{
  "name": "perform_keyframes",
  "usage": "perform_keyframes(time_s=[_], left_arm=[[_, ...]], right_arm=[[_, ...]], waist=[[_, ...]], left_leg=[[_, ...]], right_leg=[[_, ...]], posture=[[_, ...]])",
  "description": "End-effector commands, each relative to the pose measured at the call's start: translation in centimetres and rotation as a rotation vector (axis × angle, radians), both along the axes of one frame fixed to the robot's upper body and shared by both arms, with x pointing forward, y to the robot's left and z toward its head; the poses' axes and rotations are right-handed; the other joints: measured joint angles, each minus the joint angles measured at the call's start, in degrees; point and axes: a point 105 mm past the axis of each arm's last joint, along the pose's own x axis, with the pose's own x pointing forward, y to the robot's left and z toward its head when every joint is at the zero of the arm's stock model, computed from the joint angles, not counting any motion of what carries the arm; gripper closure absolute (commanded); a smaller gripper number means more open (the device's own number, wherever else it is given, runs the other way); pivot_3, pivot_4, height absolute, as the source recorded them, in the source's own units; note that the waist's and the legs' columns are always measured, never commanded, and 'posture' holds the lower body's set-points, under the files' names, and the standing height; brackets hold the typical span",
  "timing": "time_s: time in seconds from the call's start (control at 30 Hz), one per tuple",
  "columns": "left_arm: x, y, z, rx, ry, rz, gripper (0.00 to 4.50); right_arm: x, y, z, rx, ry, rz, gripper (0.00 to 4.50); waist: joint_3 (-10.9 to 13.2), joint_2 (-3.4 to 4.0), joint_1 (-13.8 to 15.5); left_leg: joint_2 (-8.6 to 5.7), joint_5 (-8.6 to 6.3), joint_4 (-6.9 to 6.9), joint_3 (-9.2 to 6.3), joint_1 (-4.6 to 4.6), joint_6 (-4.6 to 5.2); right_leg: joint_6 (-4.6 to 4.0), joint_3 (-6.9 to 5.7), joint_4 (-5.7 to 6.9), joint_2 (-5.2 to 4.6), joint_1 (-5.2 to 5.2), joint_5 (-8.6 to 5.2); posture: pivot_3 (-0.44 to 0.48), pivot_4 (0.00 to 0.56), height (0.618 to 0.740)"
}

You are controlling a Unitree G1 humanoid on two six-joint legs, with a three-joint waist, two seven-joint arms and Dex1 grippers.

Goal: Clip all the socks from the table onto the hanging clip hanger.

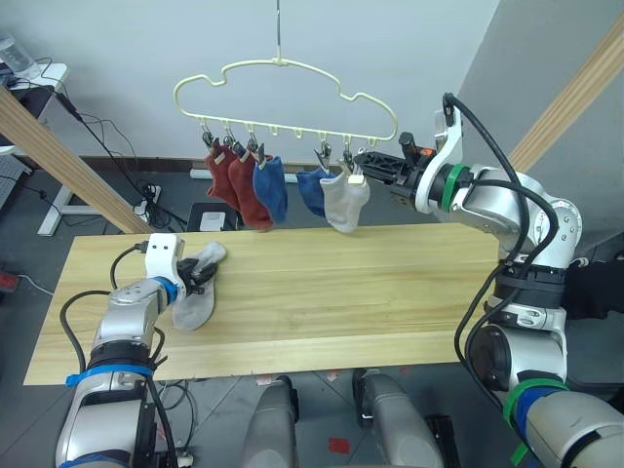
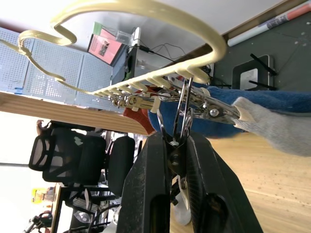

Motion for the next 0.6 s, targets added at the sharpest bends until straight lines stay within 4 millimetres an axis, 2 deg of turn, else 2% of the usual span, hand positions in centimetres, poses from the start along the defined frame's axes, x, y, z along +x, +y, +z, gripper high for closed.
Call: perform_keyframes(time_s=[0.03, 0.13, 0.2, 0.3, 0.37, 0.4, 0.53, 0.6], left_arm=[[-0.6, -0.7, -0.3, 0.004, 0.022, -0.053, 2.59], [-0.6, -1.7, 0.9, 0.002, -0.012, -0.106, 2.82], [-0.6, -3.2, 2.3, -0.004, -0.061, -0.178, 3.14], [-1.1, -5.4, 4.2, 0.004, -0.118, -0.280, 3.88], [-1.4, -5.9, 4.6, 0.012, -0.129, -0.301, 4.48], [-1.5, -6.4, 5.0, 0.002, -0.138, -0.319, 4.48], [-3.8, -11.5, 8.2, -0.044, -0.242, -0.559, 4.48], [-4.6, -12.9, 9.2, -0.069, -0.268, -0.615, 4.48]], right_arm=[[-0.6, 0.3, 0.9, 0.035, -0.029, 0.029, 4.38], [-0.5, 0.3, 0.9, 0.032, -0.027, 0.028, 4.38], [-0.4, 0.2, 0.9, 0.030, -0.026, 0.028, 4.38], [-0.3, 0.2, 0.9, 0.031, -0.023, 0.025, 4.38], [-0.2, 0.2, 1.0, 0.030, -0.022, 0.024, 4.38], [-0.2, 0.2, 1.0, 0.029, -0.023, 0.025, 4.38], [0.0, 0.1, 0.9, 0.023, -0.021, 0.025, 4.38], [0.0, 0.1, 0.8, 0.021, -0.020, 0.024, 4.38]], waist=[[0.00, 0.00, 0.01], [0.01, -0.01, 0.01], [0.02, -0.02, 0.02], [0.06, -0.03, 0.09], [0.07, -0.04, 0.10], [0.07, -0.03, 0.09], [0.09, -0.03, 0.10], [0.16, -0.06, 0.12]], left_leg=[[0.00, 0.00, 0.00, -0.01, 0.00, 0.00], [0.01, 0.00, 0.00, -0.02, -0.01, 0.00], [0.02, 0.00, -0.01, -0.02, -0.03, 0.00], [0.04, 0.00, -0.02, -0.04, -0.08, 0.00], [0.03, 0.00, -0.02, -0.07, -0.09, 0.00], [0.03, 0.00, -0.02, -0.07, -0.09, 0.00], [0.03, -0.01, -0.03, -0.04, -0.09, 0.00], [0.02, -0.01, -0.03, -0.05, -0.11, 0.00]], right_leg=[[0.00, 0.00, 0.00, 0.00, 0.00, 0.00], [0.00, 0.00, -0.01, 0.00, 0.00, 0.00], [0.00, 0.00, -0.04, 0.00, -0.01, 0.00], [0.00, 0.02, -0.08, 0.00, -0.03, 0.00], [0.00, 0.02, -0.10, 0.00, -0.02, 0.00], [0.00, 0.03, -0.09, 0.00, -0.02, 0.00], [0.00, 0.03, -0.12, -0.01, -0.02, 0.00], [0.00, 0.04, -0.15, -0.01, -0.03, 0.00]], posture=[[-0.019, 0.355, 0.740], [-0.019, 0.355, 0.740], [-0.018, 0.357, 0.740], [-0.018, 0.357, 0.740], [-0.018, 0.357, 0.740], [-0.016, 0.357, 0.740], [-0.013, 0.356, 0.740], [-0.014, 0.355, 0.740]])
